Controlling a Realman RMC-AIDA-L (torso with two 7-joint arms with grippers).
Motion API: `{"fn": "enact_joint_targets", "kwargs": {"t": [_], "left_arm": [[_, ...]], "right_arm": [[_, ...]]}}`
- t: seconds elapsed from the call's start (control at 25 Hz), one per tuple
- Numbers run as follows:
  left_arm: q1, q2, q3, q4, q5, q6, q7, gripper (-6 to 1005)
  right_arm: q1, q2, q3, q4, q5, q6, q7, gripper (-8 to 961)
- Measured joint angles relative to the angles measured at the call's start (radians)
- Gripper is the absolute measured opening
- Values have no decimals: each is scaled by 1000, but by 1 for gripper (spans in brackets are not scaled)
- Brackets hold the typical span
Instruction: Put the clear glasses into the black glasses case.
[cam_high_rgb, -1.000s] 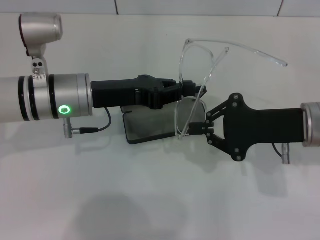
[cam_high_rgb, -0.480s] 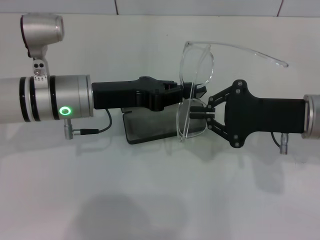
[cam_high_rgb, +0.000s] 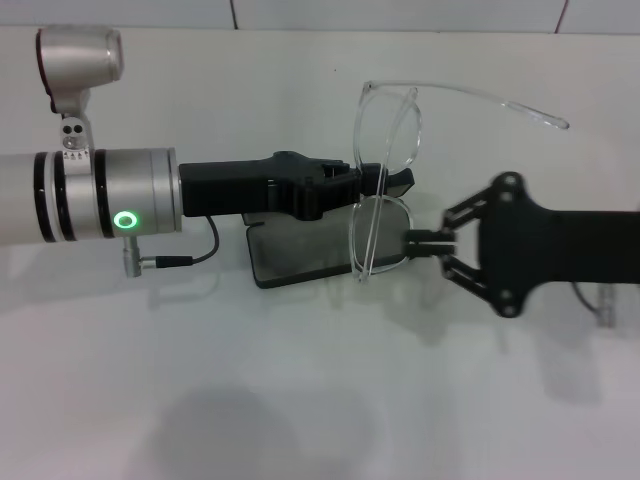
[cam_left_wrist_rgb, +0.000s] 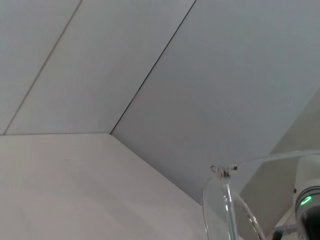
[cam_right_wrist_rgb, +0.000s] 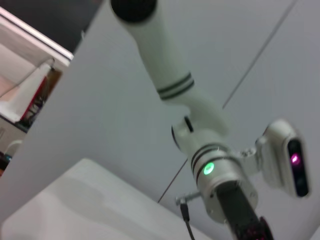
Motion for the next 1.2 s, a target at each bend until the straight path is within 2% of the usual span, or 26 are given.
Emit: {"fn": "enact_joint_targets", "kwargs": {"t": [0.16,0.4,0.52,0.68,0.96,1.2], "left_arm": [[3,1,0,0,0,0,0,94],[6,2,0,0,0,0,0,93],[2,2,1,0,0,2,0,93],[0,2,1,0,0,3,0,93],[-2,-1,2,0,13,7,0,93],[-3,0,1,0,23,5,0,93]], "right_arm": [[-68,-9,146,-36,-4,-86,-17,25],[-130,17,272,-52,40,-74,-89,24],[-112,21,269,-2,117,-72,-146,24],[-53,23,243,49,195,-50,-220,24],[60,19,189,53,194,76,-230,24],[90,16,87,31,191,116,-232,24]]}}
